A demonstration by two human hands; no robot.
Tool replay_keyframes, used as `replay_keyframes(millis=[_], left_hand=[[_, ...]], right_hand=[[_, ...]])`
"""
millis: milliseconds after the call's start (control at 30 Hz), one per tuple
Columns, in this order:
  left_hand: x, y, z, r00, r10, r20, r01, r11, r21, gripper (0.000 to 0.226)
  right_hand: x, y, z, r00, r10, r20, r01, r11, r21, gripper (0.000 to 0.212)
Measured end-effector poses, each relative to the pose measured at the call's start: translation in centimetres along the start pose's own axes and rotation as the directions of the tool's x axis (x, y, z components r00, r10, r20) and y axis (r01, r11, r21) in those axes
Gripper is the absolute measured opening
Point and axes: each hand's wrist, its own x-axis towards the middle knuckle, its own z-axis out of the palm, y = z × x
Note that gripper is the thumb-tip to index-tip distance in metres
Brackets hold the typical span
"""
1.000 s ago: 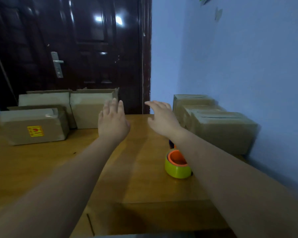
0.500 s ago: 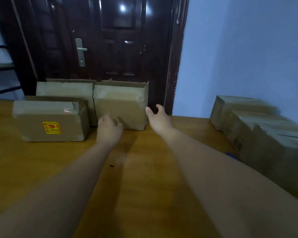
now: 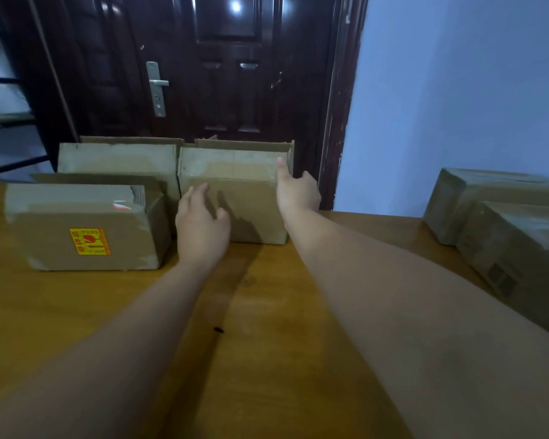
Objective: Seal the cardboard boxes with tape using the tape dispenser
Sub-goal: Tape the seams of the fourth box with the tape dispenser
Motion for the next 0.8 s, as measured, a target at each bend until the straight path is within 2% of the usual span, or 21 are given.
replay_keyframes(millis=[133, 233, 333, 467, 567, 667, 800], left_hand=[[0.0, 0.6, -0.4, 0.997, 0.073, 0.005, -0.073, 0.997, 0.022, 0.051], [-0.3, 1.4, -0.9, 0.993, 0.115, -0.022, -0.114, 0.992, 0.051, 0.050], [-0.6, 2.3, -1.4, 0.985, 0.138, -0.107, -0.128, 0.988, 0.089, 0.052], [-0.7, 3.4, -2.4, 0.991, 0.090, -0.102, -0.082, 0.993, 0.080, 0.062], [-1.6, 4.4, -3.4, 0.997, -0.037, -0.074, 0.033, 0.998, -0.051, 0.062], [-3.2, 5.3, -4.3, 0.987, -0.158, 0.016, 0.157, 0.955, -0.251, 0.045], [-7.0, 6.8, -6.0, 0.983, -0.160, 0.087, 0.182, 0.889, -0.421, 0.020]], right_hand=[[0.0, 0.3, -0.8, 0.994, -0.105, -0.042, 0.098, 0.985, -0.144, 0.039], [0.1, 0.0, -1.5, 0.990, -0.100, -0.100, 0.074, 0.969, -0.235, 0.033], [-0.5, 0.2, -2.9, 0.985, -0.087, -0.147, 0.046, 0.964, -0.261, 0.027], [-1.6, 0.9, -5.1, 0.979, -0.092, -0.183, 0.042, 0.965, -0.260, 0.030], [-3.5, 1.1, -7.3, 0.980, -0.081, -0.183, 0.032, 0.967, -0.254, 0.035], [-6.1, 1.2, -9.5, 0.981, -0.068, -0.179, 0.018, 0.962, -0.271, 0.038], [-9.6, 1.9, -12.0, 0.978, -0.057, -0.199, 0.008, 0.972, -0.235, 0.040]])
